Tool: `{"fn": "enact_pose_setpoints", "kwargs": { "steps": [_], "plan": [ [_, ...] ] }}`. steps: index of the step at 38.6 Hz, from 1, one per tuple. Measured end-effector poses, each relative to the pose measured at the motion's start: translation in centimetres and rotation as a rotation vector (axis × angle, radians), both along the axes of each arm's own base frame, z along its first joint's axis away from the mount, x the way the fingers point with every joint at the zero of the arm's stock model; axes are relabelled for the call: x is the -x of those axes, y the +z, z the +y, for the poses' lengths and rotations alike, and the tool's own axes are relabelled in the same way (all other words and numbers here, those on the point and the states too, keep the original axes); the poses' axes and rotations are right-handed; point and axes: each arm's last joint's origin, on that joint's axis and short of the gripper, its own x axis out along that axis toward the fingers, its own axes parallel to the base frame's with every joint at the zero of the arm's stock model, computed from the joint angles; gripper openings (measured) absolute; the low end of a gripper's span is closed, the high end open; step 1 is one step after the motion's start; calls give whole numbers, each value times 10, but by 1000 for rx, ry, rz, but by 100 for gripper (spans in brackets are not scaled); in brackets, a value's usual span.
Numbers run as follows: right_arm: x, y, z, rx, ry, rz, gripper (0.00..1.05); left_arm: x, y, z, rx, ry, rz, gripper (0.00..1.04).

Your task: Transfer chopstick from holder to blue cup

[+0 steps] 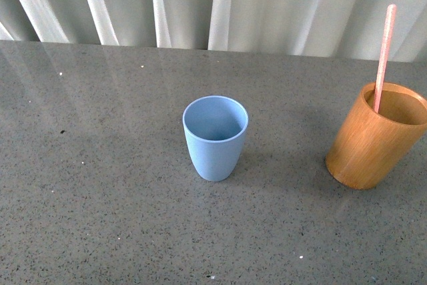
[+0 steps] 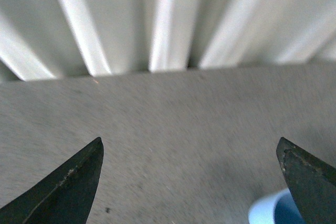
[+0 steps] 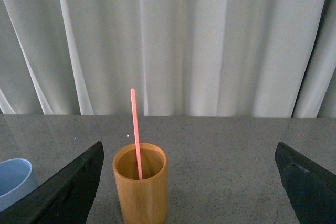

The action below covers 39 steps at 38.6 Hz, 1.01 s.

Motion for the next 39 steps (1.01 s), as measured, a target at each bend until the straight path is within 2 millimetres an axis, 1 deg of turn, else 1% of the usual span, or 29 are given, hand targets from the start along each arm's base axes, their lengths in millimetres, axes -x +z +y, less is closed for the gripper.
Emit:
{"fn": "enact_pose_setpoints", "kwargs": {
  "steps": [1, 2, 3, 6, 8, 11, 13, 15, 17, 18, 20, 24, 25, 29, 39],
  "plan": [
    [0, 0, 0, 0, 0, 0, 95, 11, 5, 11, 9, 42, -66, 98],
    [0, 0, 0, 0, 0, 0, 95, 28, 8, 24, 25, 94, -138, 98],
    [0, 0, 0, 0, 0, 0, 95, 42, 7, 33, 41, 114, -162, 98],
    [0, 0, 0, 0, 0, 0, 95, 67, -4, 43, 75, 142, -152, 98],
    [0, 0, 0, 0, 0, 0, 95, 73, -8, 45, 85, 153, -146, 98],
    [0, 0, 0, 0, 1, 0, 95, 74, -13, 45, 92, 153, -137, 98],
    [0, 0, 0, 0, 1, 0, 95, 76, -21, 47, 58, 173, -250, 88],
    [0, 0, 0, 0, -2, 0, 95, 84, -30, 48, 46, 180, -348, 77],
    [0, 0, 0, 0, -2, 0, 95, 94, -36, 48, 43, 179, -402, 68],
    [0, 0, 0, 0, -2, 0, 95, 98, -37, 48, 41, 179, -417, 64],
    [0, 0, 0, 0, -1, 0, 95, 108, -41, 48, 38, 178, -440, 54],
    [0, 0, 0, 0, 0, 0, 95, 124, -57, 50, 29, 185, -428, 32],
    [0, 0, 0, 0, 0, 0, 95, 129, -62, 49, 27, 183, -420, 25],
    [0, 0, 0, 0, 0, 0, 95, 143, -71, 49, 26, 181, -424, 4],
    [0, 0, 0, 0, 0, 0, 95, 166, -85, 49, 23, 181, -430, 4]
  ]
}}
